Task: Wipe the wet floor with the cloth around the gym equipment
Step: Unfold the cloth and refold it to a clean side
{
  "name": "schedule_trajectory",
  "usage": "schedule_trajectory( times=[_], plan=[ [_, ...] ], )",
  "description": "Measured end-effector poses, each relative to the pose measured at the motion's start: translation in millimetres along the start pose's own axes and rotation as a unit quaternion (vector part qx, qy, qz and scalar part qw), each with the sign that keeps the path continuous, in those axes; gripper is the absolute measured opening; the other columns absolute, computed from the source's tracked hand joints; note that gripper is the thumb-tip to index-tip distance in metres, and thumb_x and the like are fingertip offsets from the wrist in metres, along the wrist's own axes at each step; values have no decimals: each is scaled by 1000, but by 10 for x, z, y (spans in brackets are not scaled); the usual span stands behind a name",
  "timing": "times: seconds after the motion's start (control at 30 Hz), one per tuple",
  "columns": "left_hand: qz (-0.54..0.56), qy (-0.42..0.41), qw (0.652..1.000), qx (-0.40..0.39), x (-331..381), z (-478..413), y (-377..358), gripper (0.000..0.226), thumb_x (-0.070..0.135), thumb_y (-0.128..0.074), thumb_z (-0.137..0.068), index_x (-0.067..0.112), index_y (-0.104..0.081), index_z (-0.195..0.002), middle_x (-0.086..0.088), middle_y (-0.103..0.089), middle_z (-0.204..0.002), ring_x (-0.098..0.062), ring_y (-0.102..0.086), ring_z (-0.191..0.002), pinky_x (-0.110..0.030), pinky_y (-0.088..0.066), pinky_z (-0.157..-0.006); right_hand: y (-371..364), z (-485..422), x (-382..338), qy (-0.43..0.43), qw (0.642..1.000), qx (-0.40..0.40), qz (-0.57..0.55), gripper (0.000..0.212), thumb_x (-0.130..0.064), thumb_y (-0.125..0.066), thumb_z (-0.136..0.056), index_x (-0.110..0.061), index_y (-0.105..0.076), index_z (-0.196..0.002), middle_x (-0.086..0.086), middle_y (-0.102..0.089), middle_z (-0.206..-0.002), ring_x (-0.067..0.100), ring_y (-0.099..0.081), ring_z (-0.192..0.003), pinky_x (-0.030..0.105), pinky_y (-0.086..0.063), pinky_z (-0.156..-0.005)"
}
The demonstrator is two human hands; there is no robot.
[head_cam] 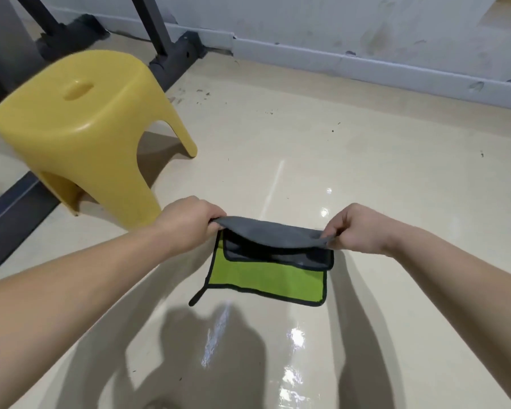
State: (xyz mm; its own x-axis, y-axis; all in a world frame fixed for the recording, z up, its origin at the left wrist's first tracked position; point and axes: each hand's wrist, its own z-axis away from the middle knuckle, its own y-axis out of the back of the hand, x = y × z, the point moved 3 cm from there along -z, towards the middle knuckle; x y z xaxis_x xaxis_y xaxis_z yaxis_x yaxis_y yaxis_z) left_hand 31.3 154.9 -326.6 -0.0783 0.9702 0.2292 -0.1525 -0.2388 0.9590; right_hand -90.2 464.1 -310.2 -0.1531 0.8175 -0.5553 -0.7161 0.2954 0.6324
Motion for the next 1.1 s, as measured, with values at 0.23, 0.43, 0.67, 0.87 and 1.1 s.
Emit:
schedule_trajectory(
  times=[0.23, 0.43, 0.67, 0.87, 1.1],
  plan=[
    [8, 34, 978, -206, -25, 493, -563, 43, 67, -58, -84, 26, -68, -93, 7, -61, -93, -14, -62, -86, -37, -54, -72, -620, -78, 293, -97, 992, -72, 44, 33, -41, -77, -81, -8, -74, -83, 0, -71, -80, 19, -65, -76, 28, -53, -72],
    [284, 335, 898, -13, -38, 198, -968, 59, 56, -74, -86, 10, -57, -117, -3, -63, -113, -27, -61, -100, -34, -43, -76, -874, -182, 597, -251, 941, 148, -170, 29, -29, -68, -83, -12, -49, -70, 9, -55, -72, 27, -48, -58, 33, -43, -59],
    [454, 406, 793, -8, 244, 96, -1134, 25, 14, -80, -80, 7, -62, -95, -5, -67, -96, -23, -68, -87, -32, -54, -67, -1218, -244, 543, -319, 821, 149, -449, 34, -17, -89, -74, 0, -68, -93, 14, -72, -90, 33, -71, -80, 46, -62, -80],
    [533, 341, 775, -6, 479, 140, -920, 19, 18, -65, -87, 13, -66, -105, -9, -72, -108, -29, -72, -101, -46, -59, -91, -1194, -312, 164, -284, 848, 43, -445, 16, -6, -73, -79, -10, -62, -91, 9, -57, -70, 19, -48, -50, 22, -42, -41],
    [578, 232, 782, -14, 890, 187, -662, 11, 27, -55, -101, 23, -64, -106, 1, -75, -104, -17, -73, -95, -36, -58, -84, -754, -172, -432, -56, 967, 134, -211, 17, -21, -62, -83, -16, -46, -81, 1, -50, -75, 21, -48, -66, 31, -39, -61]
  ],
)
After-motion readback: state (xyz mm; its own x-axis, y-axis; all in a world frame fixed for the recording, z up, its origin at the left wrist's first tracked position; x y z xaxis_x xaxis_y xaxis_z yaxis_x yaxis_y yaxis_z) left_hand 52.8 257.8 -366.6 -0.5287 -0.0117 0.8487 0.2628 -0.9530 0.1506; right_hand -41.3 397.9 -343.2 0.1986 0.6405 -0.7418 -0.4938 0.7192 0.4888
